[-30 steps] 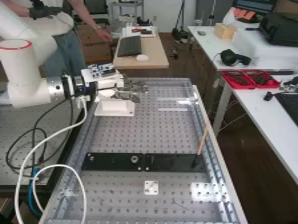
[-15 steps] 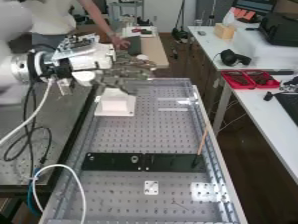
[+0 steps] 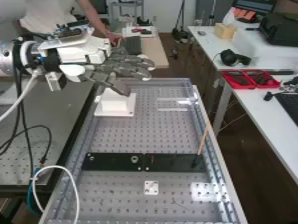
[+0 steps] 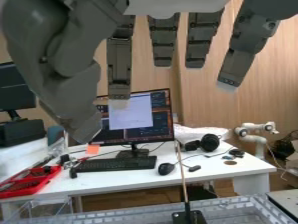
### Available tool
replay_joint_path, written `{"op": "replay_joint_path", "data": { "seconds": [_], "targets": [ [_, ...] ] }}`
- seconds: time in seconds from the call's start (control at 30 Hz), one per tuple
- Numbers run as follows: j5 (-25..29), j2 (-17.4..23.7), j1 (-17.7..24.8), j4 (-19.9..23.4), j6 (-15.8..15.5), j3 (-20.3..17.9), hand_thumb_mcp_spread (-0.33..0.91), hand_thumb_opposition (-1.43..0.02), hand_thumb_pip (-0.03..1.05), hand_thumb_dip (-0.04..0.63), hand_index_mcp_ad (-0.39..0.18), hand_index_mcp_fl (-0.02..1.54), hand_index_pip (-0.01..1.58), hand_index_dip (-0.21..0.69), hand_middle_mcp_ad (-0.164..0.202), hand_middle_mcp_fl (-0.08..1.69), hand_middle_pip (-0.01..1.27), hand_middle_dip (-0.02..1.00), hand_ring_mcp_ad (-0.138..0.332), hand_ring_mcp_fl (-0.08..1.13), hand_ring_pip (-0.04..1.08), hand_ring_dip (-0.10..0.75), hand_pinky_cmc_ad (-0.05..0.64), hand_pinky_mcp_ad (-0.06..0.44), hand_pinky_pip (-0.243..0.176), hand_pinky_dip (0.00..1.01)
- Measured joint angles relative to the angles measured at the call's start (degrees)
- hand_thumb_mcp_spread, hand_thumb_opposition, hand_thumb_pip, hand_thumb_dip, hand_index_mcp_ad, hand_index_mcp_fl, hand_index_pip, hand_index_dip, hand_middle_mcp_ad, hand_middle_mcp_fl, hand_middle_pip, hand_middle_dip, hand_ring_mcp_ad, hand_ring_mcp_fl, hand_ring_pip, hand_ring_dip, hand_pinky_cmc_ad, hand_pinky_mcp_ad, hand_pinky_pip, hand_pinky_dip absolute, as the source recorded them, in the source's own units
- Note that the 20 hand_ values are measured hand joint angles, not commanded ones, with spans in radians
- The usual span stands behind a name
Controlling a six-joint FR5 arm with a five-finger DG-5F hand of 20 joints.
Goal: Grab the larger nut and place it in the white container
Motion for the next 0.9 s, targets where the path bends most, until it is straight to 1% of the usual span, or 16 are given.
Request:
{"op": "replay_joint_path", "data": {
  "seconds": [0.1,0.2,0.27,0.43,0.47,0.57,0.7,0.83,0.9],
  "targets": [
    [-0.96,-0.31,-0.30,-1.75,-0.36,1.72,0.23,-0.88,0.79,0.206,-0.176,0.01,1.28,-0.112,0.084,0.00,0.13,0.19,0.147,0.00,0.20,0.126,0.353,0.312,-0.105,0.84],
    [-1.35,-0.35,-0.38,-2.82,-0.85,2.70,0.23,-0.88,0.79,0.206,-0.176,0.01,1.27,-0.112,0.084,0.00,0.13,0.19,0.147,0.00,0.20,0.126,0.349,0.312,-0.105,0.84],
    [-1.10,-0.34,-0.38,-3.11,-0.96,2.94,0.23,-0.88,0.79,0.206,-0.173,0.01,1.23,-0.112,0.084,0.00,0.13,0.19,0.147,0.00,0.20,0.122,0.349,0.312,-0.105,0.84],
    [-0.52,-0.25,-0.29,-3.86,-0.99,3.05,0.22,-0.88,0.79,0.206,-0.173,0.01,1.20,-0.112,0.084,0.00,0.14,0.19,0.147,0.00,0.20,0.126,0.349,0.312,-0.105,0.84],
    [-0.40,-0.22,-0.27,-4.05,-0.86,3.08,0.22,-0.88,0.79,0.206,-0.173,0.02,1.20,-0.112,0.084,0.00,0.14,0.19,0.147,0.00,0.19,0.126,0.349,0.312,-0.105,0.84],
    [-0.35,-0.12,-0.25,-4.68,-0.43,3.14,0.22,-0.88,0.79,0.206,-0.173,0.01,1.18,-0.112,0.084,0.00,0.14,0.20,0.147,0.00,0.19,0.126,0.349,0.312,-0.105,0.84],
    [-0.96,-0.11,-0.17,-5.68,-0.71,3.72,0.22,-0.88,0.79,0.206,-0.173,0.02,1.16,-0.112,0.084,0.00,0.14,0.20,0.147,0.00,0.19,0.126,0.349,0.312,-0.105,0.84],
    [-1.46,-0.48,-0.16,-5.78,-0.40,4.18,0.22,-0.88,0.79,0.206,-0.173,0.02,1.15,-0.113,0.084,0.00,0.13,0.20,0.147,0.00,0.19,0.126,0.349,0.312,-0.105,0.84],
    [-1.69,-0.88,-0.13,-5.67,-0.30,4.53,0.23,-0.88,0.79,0.206,-0.171,0.02,1.13,-0.113,0.086,0.00,0.14,0.20,0.147,0.00,0.17,0.126,0.349,0.312,-0.105,0.84]
  ]
}}
